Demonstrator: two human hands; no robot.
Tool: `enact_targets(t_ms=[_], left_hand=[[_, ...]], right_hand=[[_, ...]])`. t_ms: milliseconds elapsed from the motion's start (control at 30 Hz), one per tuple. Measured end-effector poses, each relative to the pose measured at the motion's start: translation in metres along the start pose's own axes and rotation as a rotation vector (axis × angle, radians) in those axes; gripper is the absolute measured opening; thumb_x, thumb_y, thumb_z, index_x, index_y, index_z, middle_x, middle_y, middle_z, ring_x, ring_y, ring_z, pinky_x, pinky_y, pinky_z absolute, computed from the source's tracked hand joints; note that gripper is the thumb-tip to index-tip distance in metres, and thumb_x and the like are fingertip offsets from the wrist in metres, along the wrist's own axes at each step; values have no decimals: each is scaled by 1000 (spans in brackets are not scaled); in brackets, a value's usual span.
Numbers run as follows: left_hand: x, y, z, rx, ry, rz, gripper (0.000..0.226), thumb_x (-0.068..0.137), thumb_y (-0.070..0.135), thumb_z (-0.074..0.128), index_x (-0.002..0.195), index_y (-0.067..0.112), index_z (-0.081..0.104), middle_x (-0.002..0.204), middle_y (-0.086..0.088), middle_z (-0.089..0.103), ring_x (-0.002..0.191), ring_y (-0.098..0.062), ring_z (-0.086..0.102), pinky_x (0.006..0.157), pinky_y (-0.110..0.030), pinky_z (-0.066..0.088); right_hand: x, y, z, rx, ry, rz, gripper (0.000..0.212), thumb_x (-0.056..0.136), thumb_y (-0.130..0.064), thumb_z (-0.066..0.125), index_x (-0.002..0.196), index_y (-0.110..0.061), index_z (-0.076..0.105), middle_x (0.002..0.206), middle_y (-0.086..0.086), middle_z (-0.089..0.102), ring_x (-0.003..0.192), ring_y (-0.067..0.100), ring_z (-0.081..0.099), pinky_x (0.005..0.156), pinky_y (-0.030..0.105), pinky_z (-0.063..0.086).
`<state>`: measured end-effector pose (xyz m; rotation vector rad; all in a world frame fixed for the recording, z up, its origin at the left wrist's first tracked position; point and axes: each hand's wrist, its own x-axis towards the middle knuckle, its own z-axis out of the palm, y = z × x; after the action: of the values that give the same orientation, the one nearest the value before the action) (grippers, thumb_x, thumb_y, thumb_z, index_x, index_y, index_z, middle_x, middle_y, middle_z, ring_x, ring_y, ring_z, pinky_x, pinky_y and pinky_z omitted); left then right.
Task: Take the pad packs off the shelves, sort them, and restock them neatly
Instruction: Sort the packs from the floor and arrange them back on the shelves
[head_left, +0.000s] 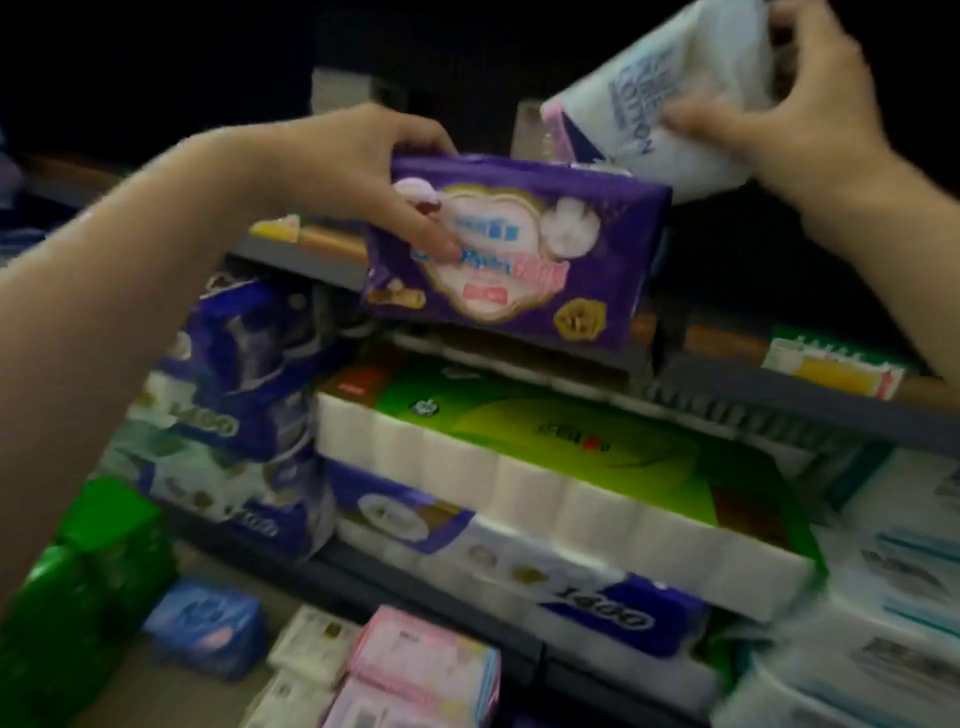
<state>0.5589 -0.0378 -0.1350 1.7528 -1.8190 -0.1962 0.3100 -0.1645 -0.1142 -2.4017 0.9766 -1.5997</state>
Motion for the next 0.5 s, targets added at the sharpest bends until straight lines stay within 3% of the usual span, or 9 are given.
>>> enact_targets(t_ms=[100,233,367,500], left_hand=[[-44,-47,7,-9,-153,-102,56,41,42,82,91,34,59,79,20,69,66,5,64,56,-11,50],[-94,-132,74,86,-363,-202,58,49,42,89,94,35,53,87,16,63,71,-1,59,64,-10,44],[-131,-194,177,164,-595,-288,60,70,33,79,121,26,47,118,4,57,98,-12,53,86,-25,41],[-147,-214,267,300,-710,-280,62,75,39,73,128,28,42,128,5,51,117,-20,43,97,-39,31]], right_hand=[[-27,-35,42,124,-143,0,91,55,-70,73,123,-14,49,116,-5,58,104,9,58,89,35,51],[-91,-51,123,-96,-530,-44,71,67,-51,76,120,-13,49,112,3,59,102,21,57,82,33,44],[-193,-19,203,-405,-916,-64,74,72,-61,67,127,-18,41,121,6,57,107,27,55,80,35,48],[-271,41,249,-461,-1214,-12,79,77,-58,64,136,-16,33,124,9,57,109,27,57,84,38,49]])
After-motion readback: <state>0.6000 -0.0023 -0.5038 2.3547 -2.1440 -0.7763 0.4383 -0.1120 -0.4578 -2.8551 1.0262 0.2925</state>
